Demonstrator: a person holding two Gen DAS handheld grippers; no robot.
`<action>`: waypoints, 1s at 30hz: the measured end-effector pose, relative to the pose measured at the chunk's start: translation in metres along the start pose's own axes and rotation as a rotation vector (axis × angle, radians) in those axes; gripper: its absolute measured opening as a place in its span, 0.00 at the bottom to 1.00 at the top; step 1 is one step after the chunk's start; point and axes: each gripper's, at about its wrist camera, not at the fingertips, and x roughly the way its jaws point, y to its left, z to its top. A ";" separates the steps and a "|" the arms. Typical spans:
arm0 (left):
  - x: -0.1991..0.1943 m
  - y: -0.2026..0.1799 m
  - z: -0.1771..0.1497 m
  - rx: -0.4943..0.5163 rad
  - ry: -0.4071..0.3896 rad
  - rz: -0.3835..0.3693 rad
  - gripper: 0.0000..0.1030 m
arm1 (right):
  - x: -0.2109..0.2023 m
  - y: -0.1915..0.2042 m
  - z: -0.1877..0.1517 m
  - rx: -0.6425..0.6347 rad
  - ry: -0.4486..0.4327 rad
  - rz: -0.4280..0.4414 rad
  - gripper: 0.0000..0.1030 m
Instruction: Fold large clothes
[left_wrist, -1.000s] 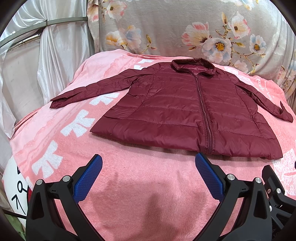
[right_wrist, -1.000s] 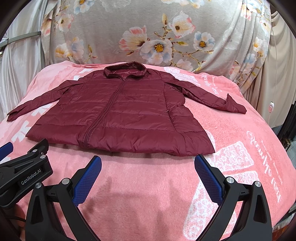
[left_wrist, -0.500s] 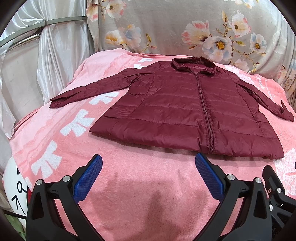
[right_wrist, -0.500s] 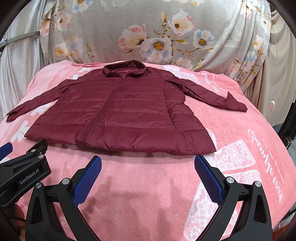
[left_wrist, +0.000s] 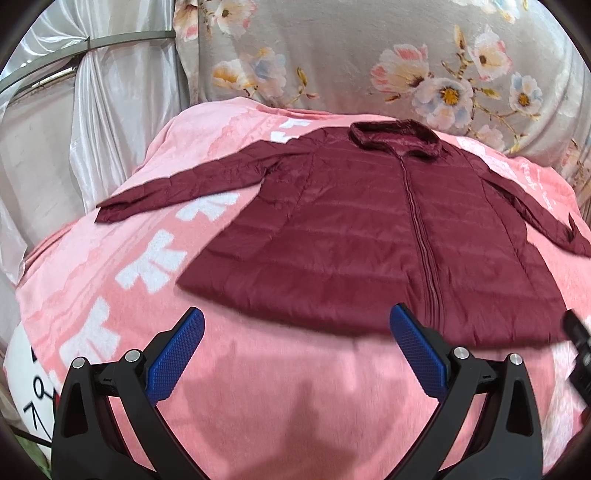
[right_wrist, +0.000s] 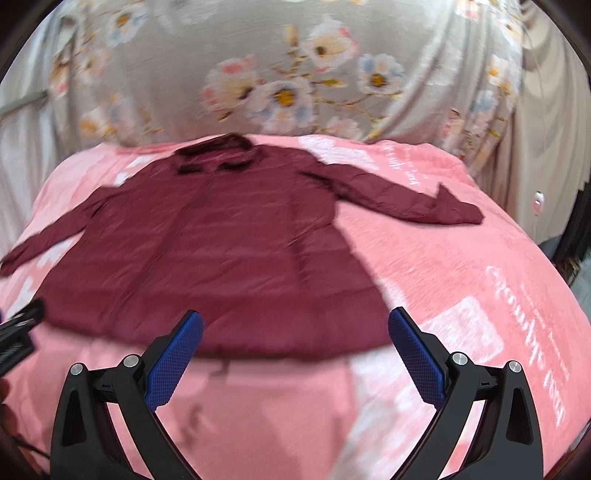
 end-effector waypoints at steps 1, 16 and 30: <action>0.002 0.001 0.006 -0.001 -0.008 0.007 0.95 | 0.007 -0.014 0.007 0.025 -0.010 -0.009 0.95; 0.074 -0.014 0.089 -0.037 -0.079 0.108 0.95 | 0.146 -0.190 0.100 0.351 -0.040 -0.229 0.95; 0.162 -0.028 0.062 0.000 0.081 0.165 0.95 | 0.282 -0.248 0.124 0.429 0.160 -0.320 0.31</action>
